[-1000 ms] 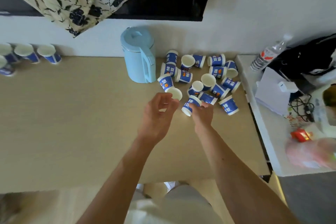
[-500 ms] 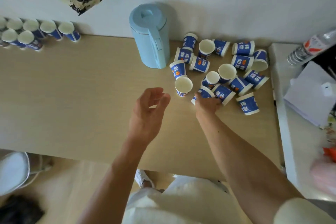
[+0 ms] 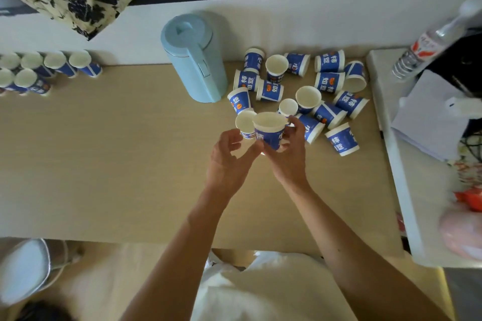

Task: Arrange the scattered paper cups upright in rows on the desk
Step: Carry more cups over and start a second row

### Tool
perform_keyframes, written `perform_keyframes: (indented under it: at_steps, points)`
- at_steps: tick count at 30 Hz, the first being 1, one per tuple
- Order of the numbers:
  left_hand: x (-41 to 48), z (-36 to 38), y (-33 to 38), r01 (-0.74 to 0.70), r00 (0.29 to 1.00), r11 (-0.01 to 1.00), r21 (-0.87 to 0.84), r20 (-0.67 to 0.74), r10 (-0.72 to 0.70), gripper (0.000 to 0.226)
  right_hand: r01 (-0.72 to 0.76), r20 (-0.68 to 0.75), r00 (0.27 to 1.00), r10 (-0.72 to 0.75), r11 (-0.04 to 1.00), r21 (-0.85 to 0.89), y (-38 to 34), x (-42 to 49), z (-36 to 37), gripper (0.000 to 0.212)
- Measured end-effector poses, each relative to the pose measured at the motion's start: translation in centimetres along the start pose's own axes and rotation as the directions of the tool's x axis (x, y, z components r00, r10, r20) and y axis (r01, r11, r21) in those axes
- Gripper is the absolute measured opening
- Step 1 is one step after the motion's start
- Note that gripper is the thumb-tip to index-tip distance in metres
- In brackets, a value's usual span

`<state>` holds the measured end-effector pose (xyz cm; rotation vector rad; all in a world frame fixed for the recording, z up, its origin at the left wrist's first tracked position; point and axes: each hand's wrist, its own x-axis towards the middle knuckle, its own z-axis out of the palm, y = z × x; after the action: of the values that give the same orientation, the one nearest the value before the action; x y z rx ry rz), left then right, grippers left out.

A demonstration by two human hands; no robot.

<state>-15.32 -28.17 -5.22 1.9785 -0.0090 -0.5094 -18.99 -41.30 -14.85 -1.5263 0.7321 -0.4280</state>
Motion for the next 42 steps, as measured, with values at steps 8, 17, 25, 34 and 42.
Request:
perform_keyframes:
  at_steps: [8,17,25,34,42]
  points:
    - [0.6,0.5,0.2,-0.072,0.996,0.997,-0.025,-0.055,0.071,0.057,0.253,0.255,0.94,-0.226,0.965,-0.076,-3.3,-1.6,-0.2,0.096]
    - [0.0,-3.0,-1.2,-0.053,0.963,0.996,-0.068,-0.269,0.033,0.047,0.155,0.417,0.906,-0.071,0.973,-0.17,-0.4,1.4,-0.1,0.102]
    - [-1.5,-4.7,-3.0,-0.03,0.944,0.997,-0.073,-0.331,0.004,0.055,0.082,0.17,0.985,-0.008,0.897,-0.434,4.0,5.5,4.3,0.103]
    - [-3.0,-6.4,-4.3,-0.028,0.923,0.996,-0.087,-0.385,-0.007,0.052,0.033,0.082,0.997,0.006,0.884,-0.466,5.1,7.0,7.0,0.08]
    - [-3.7,-10.9,-3.9,-0.094,0.885,0.985,-0.143,-0.465,0.017,0.051,0.072,0.15,0.988,-0.037,0.969,-0.235,1.6,2.4,9.0,0.068]
